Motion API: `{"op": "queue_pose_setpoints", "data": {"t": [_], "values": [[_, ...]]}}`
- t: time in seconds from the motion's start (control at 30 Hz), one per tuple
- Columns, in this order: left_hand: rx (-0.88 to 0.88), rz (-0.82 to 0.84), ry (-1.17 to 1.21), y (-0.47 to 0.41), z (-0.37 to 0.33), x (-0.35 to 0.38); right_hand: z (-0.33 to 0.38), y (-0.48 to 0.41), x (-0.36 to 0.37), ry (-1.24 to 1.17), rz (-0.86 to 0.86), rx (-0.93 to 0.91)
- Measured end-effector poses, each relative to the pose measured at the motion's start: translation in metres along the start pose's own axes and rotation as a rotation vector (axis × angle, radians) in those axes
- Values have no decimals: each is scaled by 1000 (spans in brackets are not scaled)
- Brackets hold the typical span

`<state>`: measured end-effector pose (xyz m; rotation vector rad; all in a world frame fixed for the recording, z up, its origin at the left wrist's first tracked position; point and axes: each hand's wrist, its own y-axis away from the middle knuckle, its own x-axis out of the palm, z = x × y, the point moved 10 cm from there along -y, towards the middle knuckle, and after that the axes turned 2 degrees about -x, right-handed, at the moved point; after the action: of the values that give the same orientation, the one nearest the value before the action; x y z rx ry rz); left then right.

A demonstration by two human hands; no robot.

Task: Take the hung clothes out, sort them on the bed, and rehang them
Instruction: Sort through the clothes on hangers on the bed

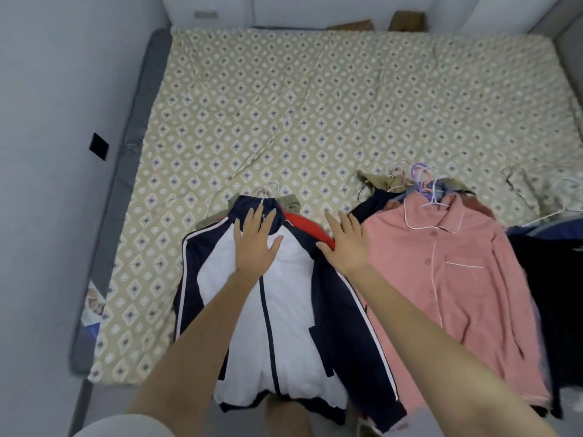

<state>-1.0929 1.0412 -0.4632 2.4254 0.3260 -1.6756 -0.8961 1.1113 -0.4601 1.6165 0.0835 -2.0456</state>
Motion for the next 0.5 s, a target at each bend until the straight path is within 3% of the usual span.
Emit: {"op": "queue_pose_setpoints", "data": {"t": [0.33,0.5], "values": [[-163,-37,11,117,-161,-16,-110,135,-91,-24,-93,-39],[-163,-75,12,153,-230,-28,-157,194,-122,-5,-118,-63]]}}
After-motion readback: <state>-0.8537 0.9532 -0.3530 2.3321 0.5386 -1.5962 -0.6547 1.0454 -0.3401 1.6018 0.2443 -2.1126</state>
